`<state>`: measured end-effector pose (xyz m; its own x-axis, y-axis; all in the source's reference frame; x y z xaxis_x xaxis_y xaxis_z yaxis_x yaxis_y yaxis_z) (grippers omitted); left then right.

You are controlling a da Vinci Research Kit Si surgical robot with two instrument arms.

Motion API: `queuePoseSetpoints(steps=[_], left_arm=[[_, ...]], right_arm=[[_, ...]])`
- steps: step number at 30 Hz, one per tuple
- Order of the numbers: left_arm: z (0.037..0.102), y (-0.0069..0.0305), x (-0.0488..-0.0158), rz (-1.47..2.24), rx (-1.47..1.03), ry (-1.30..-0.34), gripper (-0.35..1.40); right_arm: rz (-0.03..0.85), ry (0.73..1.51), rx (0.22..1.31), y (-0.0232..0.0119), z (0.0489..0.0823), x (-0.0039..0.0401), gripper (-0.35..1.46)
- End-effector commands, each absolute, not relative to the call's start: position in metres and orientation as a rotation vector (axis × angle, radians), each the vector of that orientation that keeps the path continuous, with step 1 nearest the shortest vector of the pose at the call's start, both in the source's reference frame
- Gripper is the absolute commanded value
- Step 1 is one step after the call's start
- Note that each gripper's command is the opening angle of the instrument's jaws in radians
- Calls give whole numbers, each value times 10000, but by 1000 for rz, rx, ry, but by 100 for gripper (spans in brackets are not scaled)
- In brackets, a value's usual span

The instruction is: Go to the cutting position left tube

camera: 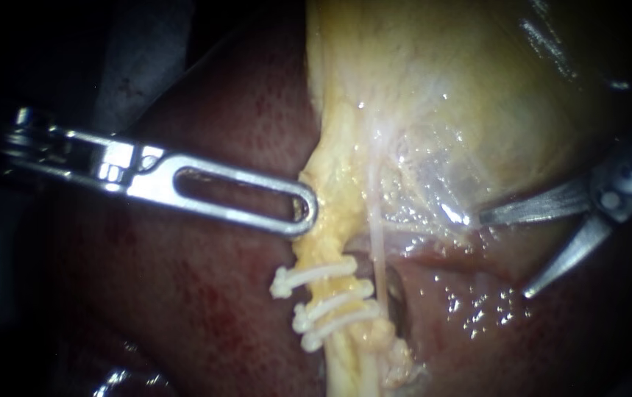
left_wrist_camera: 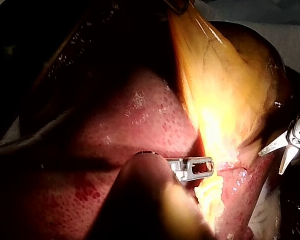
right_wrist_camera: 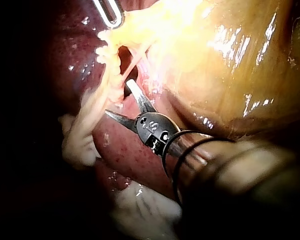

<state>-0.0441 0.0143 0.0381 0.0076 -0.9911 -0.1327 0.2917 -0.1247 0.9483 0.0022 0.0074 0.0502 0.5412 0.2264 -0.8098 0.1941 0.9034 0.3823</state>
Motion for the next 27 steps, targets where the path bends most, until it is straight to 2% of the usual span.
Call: queuePoseSetpoints(steps=[1, 7, 13, 20, 27], left_arm=[[380, 144, -440, -1408, 1092, -903, -35], [377, 144, -435, -1408, 1094, -903, -35], [375, 143, -435, -1409, 1094, -903, -35], [370, 141, -436, -1411, 1096, -906, -35], [368, 140, -435, -1410, 1096, -906, -35]], right_arm=[[19, 1009, 463, 74, 502, 22, 142], [36, 1005, 471, 73, 501, 24, 138], [91, 987, 522, 72, 500, 26, 135], [151, 931, 582, 70, 500, 32, 133], [210, 878, 689, 63, 505, 40, 128]])
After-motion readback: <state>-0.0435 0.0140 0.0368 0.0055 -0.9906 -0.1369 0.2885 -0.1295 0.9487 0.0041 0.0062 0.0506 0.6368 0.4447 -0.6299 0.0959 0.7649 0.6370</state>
